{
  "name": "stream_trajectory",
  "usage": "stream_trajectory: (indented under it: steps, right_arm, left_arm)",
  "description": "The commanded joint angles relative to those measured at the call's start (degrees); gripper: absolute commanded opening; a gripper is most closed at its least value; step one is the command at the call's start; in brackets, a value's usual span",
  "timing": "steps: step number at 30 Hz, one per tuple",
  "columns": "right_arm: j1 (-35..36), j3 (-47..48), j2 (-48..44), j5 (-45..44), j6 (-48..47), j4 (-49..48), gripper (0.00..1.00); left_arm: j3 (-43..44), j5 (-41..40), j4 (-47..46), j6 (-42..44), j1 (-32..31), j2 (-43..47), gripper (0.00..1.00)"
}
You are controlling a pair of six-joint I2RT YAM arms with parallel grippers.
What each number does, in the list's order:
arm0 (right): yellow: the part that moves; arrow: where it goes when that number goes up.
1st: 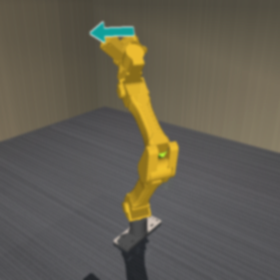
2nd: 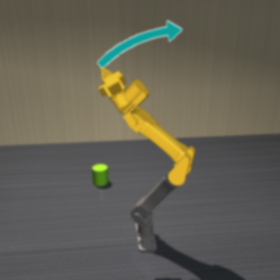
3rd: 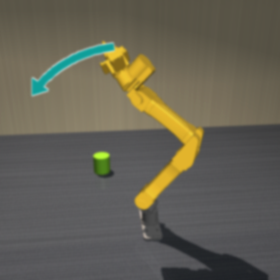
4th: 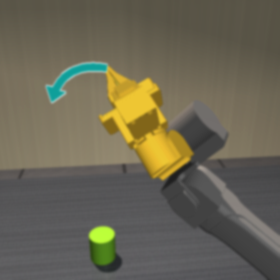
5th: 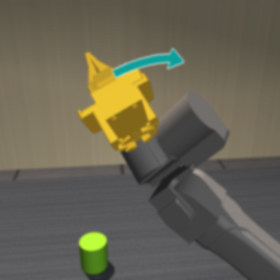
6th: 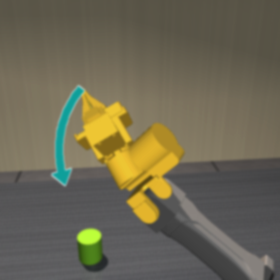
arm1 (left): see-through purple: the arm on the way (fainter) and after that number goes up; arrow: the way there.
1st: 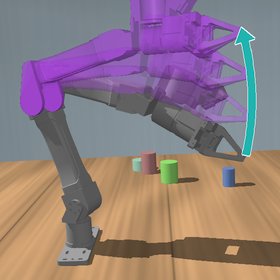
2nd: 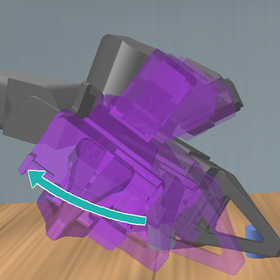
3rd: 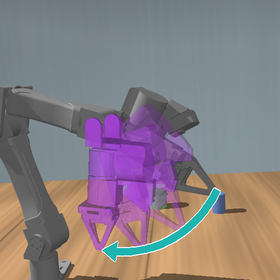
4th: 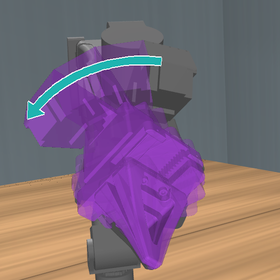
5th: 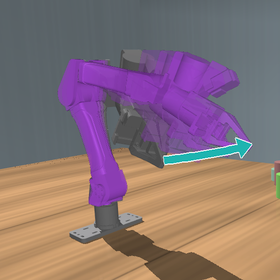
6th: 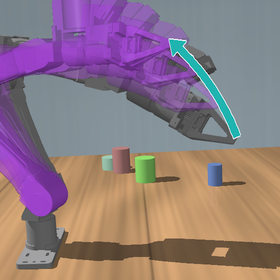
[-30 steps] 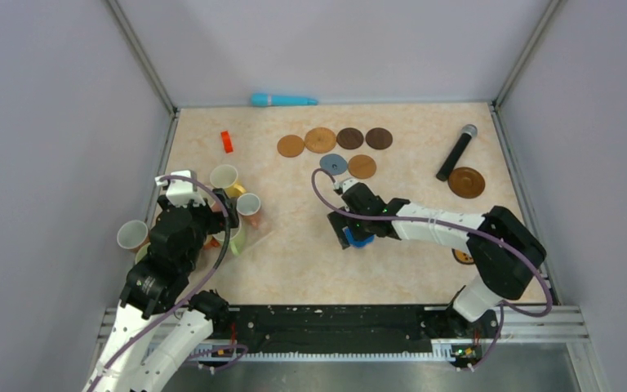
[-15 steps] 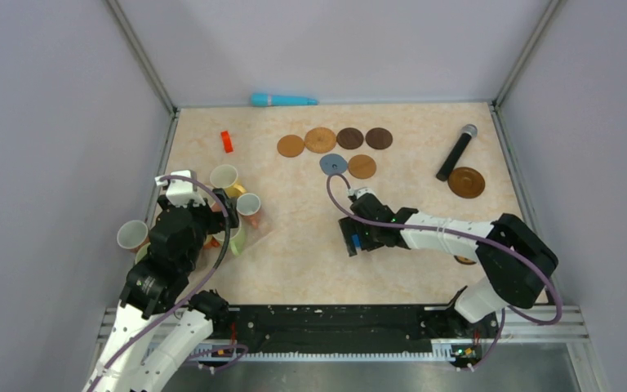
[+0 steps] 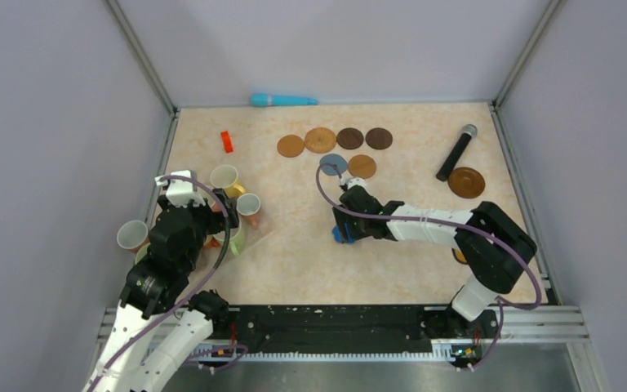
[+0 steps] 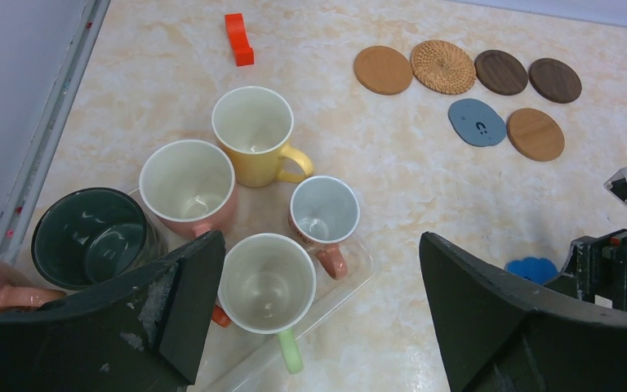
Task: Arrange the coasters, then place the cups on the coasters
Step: Move the coaster to the center of the board.
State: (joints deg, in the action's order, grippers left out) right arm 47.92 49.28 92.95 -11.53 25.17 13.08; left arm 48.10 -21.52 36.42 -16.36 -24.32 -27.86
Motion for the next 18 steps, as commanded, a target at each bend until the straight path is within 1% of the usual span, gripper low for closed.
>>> stream_trajectory:
  steps: [1,5,7,10,15,18]
  right_arm:
    - [0.7,2.3,5.1,1.7,1.6,0.6,0.68]
    - [0.8,5.6,8.0,1.5,1.4,1.3,0.68]
    - [0.9,6.6,7.9,1.1,1.2,1.9,0.71]
    - [0.9,6.7,4.9,-0.6,0.5,3.5,0.74]
    - [1.2,5.4,-1.1,-1.2,-0.5,7.0,0.75]
    - [3.1,3.6,-3.3,-1.1,0.5,7.9,0.75]
  left_arm:
    - [-0.4,-0.5,-2.2,-0.1,-0.1,0.3,0.94]
    - [-0.4,-0.7,-2.2,-0.1,-0.1,0.4,0.94]
    - [-0.4,-0.9,-2.2,-0.1,-0.1,0.3,0.94]
    - [-0.3,-0.9,-2.2,-0.1,-0.1,0.4,0.94]
    - [-0.3,-0.7,-2.3,-0.1,-0.1,0.3,0.94]
    - [-0.3,-0.7,-2.3,-0.1,-0.1,0.3,0.94]
